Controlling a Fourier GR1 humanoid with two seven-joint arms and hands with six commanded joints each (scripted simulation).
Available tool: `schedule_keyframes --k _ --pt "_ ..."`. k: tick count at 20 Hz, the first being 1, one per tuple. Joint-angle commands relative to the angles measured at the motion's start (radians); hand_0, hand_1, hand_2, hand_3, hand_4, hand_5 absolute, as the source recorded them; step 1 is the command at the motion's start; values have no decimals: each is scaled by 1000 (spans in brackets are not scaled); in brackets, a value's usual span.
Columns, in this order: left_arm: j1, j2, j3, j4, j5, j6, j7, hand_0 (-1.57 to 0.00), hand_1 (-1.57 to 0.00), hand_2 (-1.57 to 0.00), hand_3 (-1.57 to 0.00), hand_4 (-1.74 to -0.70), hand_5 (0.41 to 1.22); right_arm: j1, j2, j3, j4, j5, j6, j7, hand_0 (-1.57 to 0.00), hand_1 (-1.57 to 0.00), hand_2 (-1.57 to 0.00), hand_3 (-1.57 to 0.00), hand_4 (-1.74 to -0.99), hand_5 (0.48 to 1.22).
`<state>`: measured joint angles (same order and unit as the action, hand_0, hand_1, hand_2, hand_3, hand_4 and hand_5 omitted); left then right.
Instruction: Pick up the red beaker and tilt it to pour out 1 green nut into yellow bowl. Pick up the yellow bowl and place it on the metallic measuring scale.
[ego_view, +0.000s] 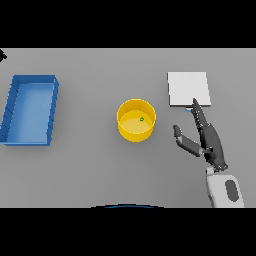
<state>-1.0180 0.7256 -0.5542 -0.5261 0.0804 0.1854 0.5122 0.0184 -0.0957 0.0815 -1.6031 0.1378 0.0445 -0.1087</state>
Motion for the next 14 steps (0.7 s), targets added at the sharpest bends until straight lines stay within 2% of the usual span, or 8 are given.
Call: schedule_keyframes --k 1,3,4,6,8,11,13,14 --pt "44 15 -11 -57 9 25 10 -1571 -1571 -1571 -1478 -1740 1221 4 -7 2 -1 6 3 -10 1 1 1 1 -1307 714" --pt "100 39 -22 -145 26 69 38 -1571 -1571 -1571 -1415 -1740 1221 -8 -11 -6 5 1 1 11 1 1 1 1 -1309 720" --pt "139 59 -22 -203 39 85 54 -1571 -1571 -1571 -1386 -1740 1221 0 -7 -2 12 6 0 -6 1 1 1 1 -1315 722" --pt "178 84 -29 -280 50 107 93 -1571 -1571 -1571 -1340 -1738 1221 -4 1 6 12 13 -4 6 1 1 1 1 -1327 724" --pt "222 97 -41 -318 77 147 98 -1571 -1571 -1571 -1319 -1737 1146 -5 -5 -1 4 5 -3 5 1 1 1 1 -1335 725" --pt "268 106 -62 -393 101 152 97 -1571 -1571 -1571 -1442 -1588 962 11 -9 3 -2 14 -3 -4 1 1 1 1 -1326 728" --pt "300 119 -72 -442 126 151 98 -1571 -1571 -1571 -1085 -1368 847 21 -6 8 -20 17 -8 -19 1 1 1 1 -1326 731" --pt "302 127 -69 -452 134 139 94 -1571 -1571 -1571 -935 -1253 810 13 2 17 -14 28 -14 1 1 1 1 1 -1327 730"
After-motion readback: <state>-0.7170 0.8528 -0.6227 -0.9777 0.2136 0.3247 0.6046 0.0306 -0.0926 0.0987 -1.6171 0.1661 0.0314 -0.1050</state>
